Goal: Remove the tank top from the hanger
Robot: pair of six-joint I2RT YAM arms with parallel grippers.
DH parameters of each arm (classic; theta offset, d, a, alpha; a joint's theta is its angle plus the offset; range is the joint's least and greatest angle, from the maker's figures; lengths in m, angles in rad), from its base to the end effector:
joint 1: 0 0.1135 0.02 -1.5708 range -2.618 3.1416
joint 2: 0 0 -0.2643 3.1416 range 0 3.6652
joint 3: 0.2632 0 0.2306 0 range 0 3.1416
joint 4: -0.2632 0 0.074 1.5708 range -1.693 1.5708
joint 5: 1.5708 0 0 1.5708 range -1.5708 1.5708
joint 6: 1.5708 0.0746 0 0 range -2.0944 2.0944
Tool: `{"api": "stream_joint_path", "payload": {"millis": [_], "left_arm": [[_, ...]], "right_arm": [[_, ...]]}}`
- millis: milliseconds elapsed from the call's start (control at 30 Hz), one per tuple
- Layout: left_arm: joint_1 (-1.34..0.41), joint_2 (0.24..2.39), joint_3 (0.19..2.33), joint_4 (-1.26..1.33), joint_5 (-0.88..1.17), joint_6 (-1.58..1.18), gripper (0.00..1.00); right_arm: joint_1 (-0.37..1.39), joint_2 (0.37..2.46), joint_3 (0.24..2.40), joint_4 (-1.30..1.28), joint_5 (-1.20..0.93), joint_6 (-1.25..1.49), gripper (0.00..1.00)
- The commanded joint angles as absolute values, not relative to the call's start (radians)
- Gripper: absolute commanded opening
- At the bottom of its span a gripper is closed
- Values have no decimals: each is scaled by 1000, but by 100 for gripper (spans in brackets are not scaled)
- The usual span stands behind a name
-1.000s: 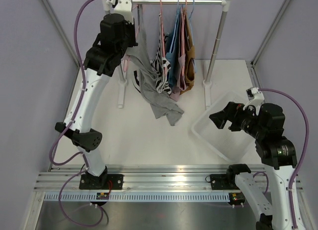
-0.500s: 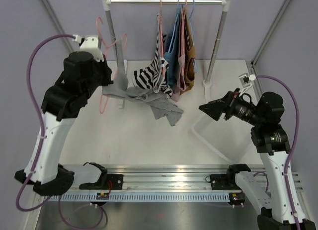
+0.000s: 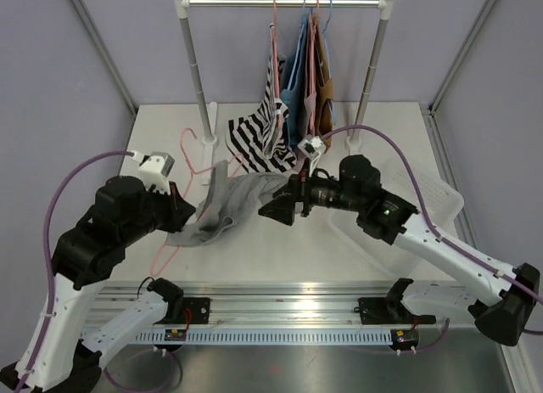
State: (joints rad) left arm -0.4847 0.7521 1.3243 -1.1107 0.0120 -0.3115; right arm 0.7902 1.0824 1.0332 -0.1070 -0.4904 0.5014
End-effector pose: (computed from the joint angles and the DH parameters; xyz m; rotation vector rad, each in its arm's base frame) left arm 0.0963 -0.0517 0.3889 0.1931 2.1389 -0.4843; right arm 0.1576 0.2090 0.3741 -0.6657 1.7950 1.3372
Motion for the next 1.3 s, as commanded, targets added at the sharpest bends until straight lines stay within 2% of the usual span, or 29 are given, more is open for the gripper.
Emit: {"api": "stream_joint_path", "payload": {"millis": [0, 100, 300, 400, 433, 500, 533, 600, 633, 667, 800, 900, 1033, 1167, 1267], "left_arm": [[-489, 649, 1223, -1031, 241, -325, 0], [-489, 574, 1171, -1014, 264, -356, 0], [-489, 519, 1155, -1049, 210, -373, 0], [-489, 512, 1166, -1071, 215, -364, 0], [-491, 520, 1170, -1083, 212, -356, 0], [-489, 526, 1177, -1095, 199, -350, 0], [-489, 526, 1177, -1097, 199, -345, 0], [-489, 526, 1178, -1095, 184, -345, 0], [-491, 526, 1180, -1095, 178, -348, 0], [-491, 526, 1180, -1092, 178, -347, 0], [-489, 535, 1184, -1117, 158, -325, 0], [-489, 531, 1193, -1138, 156, -308, 0], [-489, 508, 1226, -1160, 153, -308, 0], [-489, 500, 1264, -1173, 244, -296, 0], [-491, 488, 1288, -1155, 232, -299, 0]], "right_arm": [[915, 1161, 1048, 167, -184, 436, 98], [969, 1342, 1122, 187, -89, 393, 91], [1043, 1500, 1236, 189, 61, 354, 81], [1045, 1534, 1242, 236, 80, 357, 69], [1045, 1543, 1243, 241, 86, 357, 59], [1045, 1545, 1243, 247, 97, 345, 52], [1045, 1545, 1238, 248, 103, 339, 36], [1046, 1534, 1220, 258, 123, 325, 20], [1045, 1531, 1215, 256, 133, 318, 5], [1045, 1526, 1210, 249, 168, 311, 0], [1026, 1494, 1213, 164, 291, 288, 0], [941, 1496, 1245, 39, 359, 363, 0], [813, 1531, 1278, -14, 302, 387, 0], [805, 1588, 1383, -101, 262, 350, 0], [804, 1609, 1408, -132, 204, 356, 0]]}}
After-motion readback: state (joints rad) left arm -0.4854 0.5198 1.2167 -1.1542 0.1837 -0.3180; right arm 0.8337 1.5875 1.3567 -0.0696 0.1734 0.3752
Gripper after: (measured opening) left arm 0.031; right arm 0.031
